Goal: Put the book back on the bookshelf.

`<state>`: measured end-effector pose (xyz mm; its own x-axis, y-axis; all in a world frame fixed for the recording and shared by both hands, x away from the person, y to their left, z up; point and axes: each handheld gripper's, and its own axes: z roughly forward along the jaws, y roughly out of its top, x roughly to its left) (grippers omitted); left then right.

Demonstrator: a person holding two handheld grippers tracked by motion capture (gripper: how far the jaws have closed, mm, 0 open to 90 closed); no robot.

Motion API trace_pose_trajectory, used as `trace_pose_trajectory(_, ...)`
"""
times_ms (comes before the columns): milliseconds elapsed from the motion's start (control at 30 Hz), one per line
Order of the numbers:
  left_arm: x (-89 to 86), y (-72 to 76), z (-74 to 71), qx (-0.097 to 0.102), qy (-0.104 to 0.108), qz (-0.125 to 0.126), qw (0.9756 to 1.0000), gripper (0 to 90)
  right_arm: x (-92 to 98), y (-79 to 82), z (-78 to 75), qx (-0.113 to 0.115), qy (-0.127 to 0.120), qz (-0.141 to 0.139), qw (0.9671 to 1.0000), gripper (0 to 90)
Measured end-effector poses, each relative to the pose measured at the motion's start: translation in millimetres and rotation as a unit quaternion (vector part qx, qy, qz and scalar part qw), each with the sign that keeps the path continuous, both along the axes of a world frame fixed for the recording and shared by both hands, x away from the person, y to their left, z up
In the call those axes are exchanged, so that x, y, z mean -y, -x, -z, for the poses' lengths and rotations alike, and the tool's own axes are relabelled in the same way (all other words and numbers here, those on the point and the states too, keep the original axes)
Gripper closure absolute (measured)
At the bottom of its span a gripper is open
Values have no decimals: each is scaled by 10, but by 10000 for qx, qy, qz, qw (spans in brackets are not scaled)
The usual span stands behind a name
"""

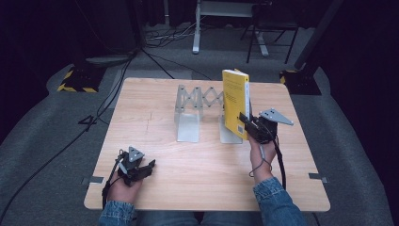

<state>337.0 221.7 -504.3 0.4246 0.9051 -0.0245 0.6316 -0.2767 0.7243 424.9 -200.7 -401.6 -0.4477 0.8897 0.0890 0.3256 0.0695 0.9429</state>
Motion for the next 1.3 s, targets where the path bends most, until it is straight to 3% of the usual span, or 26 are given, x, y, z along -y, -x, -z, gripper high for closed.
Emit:
trace_pose_trajectory(367, 0, 0, 0, 0, 2, -1, 10000, 435, -161, -44, 127, -240, 319, -158, 9991, 753)
trace_pose_trajectory(500, 1, 0, 0, -6, 7, -1, 10000, 435, -227, -90, 285, -496, 459, -164, 9976, 743)
trace_pose_trajectory(833, 2, 1, 0, -5, 5, 8, 10000, 435, -265, -93, 359, -474, 489, -205, 9975, 738)
trace_pose_trajectory(1067, -1, 1, 0, -10, -13, 24, 10000, 435, -353, -118, 468, -629, 778, -210, 9948, 723)
trace_pose_trajectory(1300, 1, 2, 0, -12, -8, 33, 10000, 434, -347, -147, 493, -631, 712, -240, 9952, 712)
